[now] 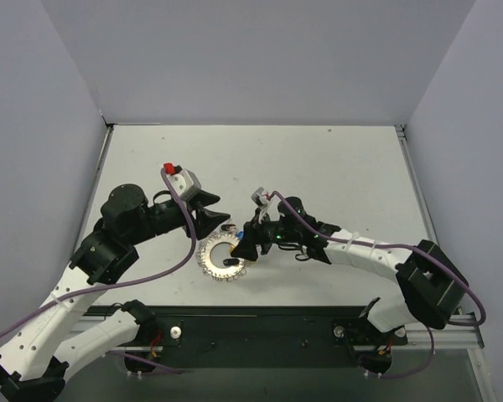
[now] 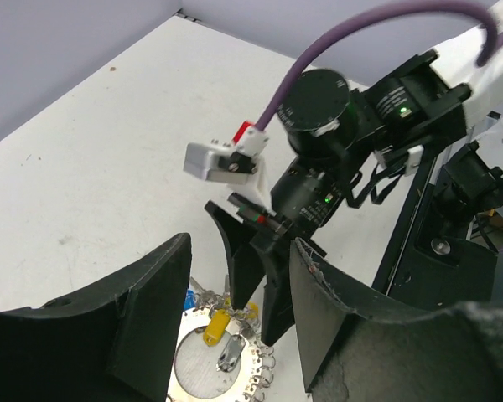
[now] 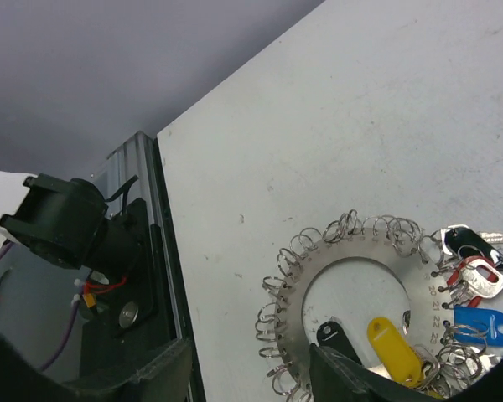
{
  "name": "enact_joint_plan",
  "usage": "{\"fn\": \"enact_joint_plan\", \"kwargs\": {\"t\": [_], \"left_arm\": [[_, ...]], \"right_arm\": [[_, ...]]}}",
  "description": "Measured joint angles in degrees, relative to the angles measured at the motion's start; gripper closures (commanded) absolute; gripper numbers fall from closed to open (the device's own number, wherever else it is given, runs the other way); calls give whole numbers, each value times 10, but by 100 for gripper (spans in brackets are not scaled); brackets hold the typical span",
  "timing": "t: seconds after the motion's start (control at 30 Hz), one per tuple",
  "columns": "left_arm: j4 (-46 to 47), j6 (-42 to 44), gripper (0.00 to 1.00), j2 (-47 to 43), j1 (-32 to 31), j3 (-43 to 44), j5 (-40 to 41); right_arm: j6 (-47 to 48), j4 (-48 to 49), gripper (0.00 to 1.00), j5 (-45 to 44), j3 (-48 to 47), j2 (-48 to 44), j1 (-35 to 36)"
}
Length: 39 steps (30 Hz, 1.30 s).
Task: Put the keys on the keyring
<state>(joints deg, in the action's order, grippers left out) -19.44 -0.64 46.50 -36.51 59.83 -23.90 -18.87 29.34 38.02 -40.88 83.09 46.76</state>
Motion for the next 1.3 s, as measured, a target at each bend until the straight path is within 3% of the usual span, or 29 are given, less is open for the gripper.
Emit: {"fn": "enact_joint_plan", "kwargs": {"t": [0.17,0.23,0.5,0.73,1.03,1.3], "left_arm": [[1,-11,37,2,4,-4,19],[5,-18,34,2,6,-9,25],[33,-45,27,13,10,-29,32],[60,-66,18,47,15,-38,32],[131,-150,14,125,40,-88,40],[179,-254,11,225,97,-129,65]], "right_arm": [[12,-14,31,-12,0,-58,-16],[13,-16,20,-17,0,-77,-32],[15,-29,16,-18,0,-118,-94],[20,-49,3,-18,0,-143,-121],[20,-74,0,-42,0,-179,-167],[-30,-77,0,-74,46,-213,-285]]}}
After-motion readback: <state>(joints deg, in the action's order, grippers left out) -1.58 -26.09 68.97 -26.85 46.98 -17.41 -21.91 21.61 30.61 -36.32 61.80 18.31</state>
